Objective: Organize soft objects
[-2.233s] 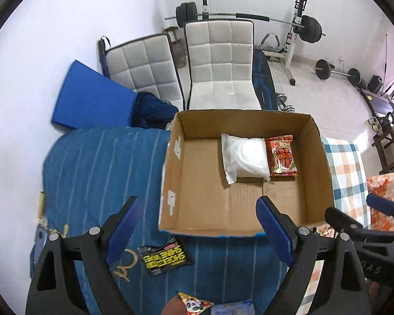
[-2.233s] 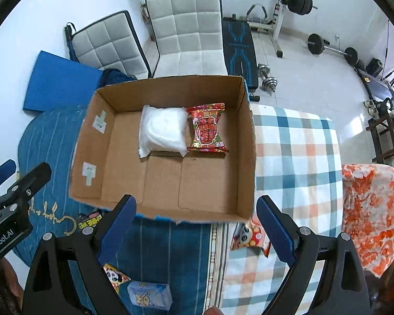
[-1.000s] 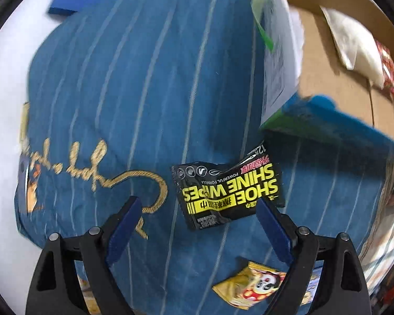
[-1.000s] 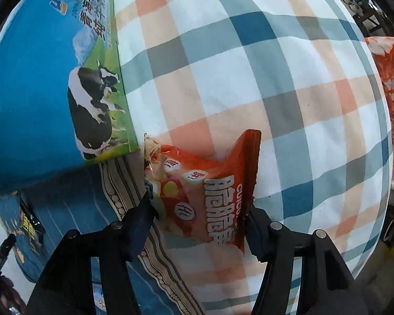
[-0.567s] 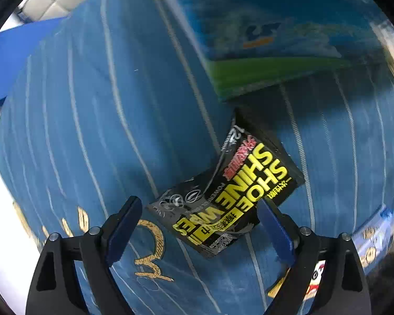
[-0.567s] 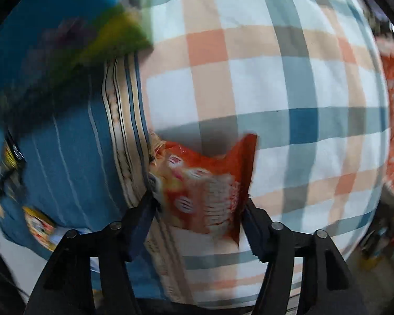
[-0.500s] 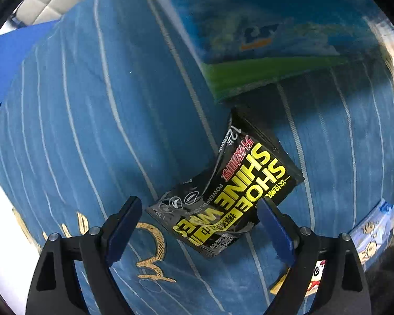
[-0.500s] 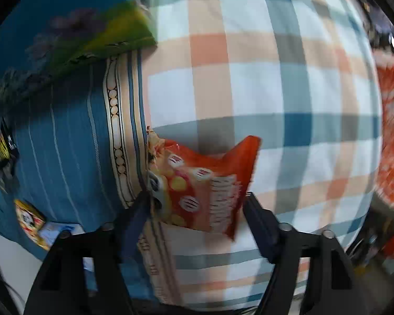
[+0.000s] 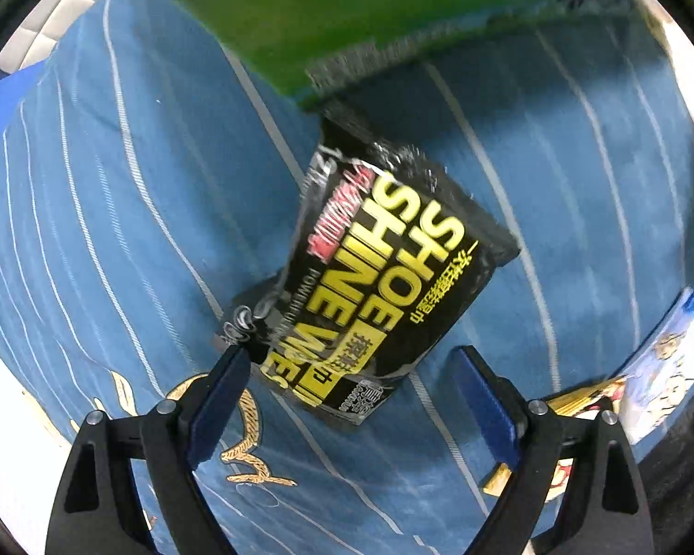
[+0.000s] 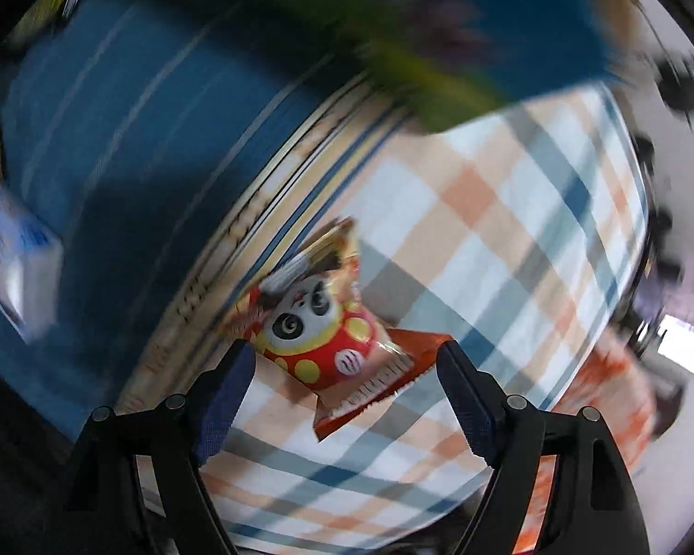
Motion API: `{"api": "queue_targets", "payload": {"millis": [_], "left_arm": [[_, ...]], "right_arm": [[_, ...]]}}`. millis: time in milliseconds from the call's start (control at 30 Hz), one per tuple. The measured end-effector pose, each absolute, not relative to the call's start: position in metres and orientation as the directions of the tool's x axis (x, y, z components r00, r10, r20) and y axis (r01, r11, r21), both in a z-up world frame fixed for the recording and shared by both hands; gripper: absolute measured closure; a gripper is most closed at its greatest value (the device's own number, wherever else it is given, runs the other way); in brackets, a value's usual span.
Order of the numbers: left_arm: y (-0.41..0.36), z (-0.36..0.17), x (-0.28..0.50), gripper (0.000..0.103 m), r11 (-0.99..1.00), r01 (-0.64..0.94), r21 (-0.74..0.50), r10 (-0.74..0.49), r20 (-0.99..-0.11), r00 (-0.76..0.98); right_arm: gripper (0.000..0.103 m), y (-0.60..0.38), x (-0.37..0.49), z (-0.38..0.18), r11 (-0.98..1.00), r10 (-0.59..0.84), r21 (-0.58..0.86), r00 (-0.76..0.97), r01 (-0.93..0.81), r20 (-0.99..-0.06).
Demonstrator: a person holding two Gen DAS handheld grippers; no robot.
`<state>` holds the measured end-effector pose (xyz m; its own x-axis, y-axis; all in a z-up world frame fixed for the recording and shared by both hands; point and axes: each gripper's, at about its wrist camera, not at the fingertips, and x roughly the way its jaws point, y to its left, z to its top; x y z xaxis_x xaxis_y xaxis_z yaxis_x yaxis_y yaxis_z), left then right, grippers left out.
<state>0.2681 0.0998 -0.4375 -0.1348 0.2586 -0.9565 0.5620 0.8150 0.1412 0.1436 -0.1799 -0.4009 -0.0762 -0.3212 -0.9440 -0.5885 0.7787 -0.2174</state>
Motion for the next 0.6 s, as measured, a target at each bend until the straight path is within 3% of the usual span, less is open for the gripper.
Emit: {"api": "queue_targets", "payload": {"millis": [167,233,400,467,600], "left_arm": [[0.095,-0.443,0.265,0.018,0.840,0.530,0.122,0.222,-0.966,-0.131],[0.095,-0.440,0.266,0.028,0.866,0.491,0.096,0.186,-0.973,-0.137],[0.105,-0.436,0.252,0.064,0.925,0.374,0.074,0.144,-0.976,-0.164],[0.111,-0.440,0.242,0.067,0.954,0.289,0.079,0.143,-0.968,-0.208],[0.120,-0.444,0.220,0.071,0.996,0.084,-0.006,0.017,-0.963,-0.269]], "right_arm": [[0.023,-0.174,0.145,-0.431,0.676,-0.417,-0.261,-0.065,-0.689,-0.907],[0.032,-0.174,0.152,-0.440,0.701,-0.405,-0.256,-0.077,-0.666,-0.911],[0.034,-0.185,0.169,-0.435,0.798,-0.342,-0.213,-0.134,-0.564,-0.930],[0.034,-0.189,0.172,-0.433,0.851,-0.304,-0.180,-0.183,-0.493,-0.935],[0.034,-0.201,0.172,-0.440,0.942,-0.202,-0.111,-0.272,-0.317,-0.941]]}}
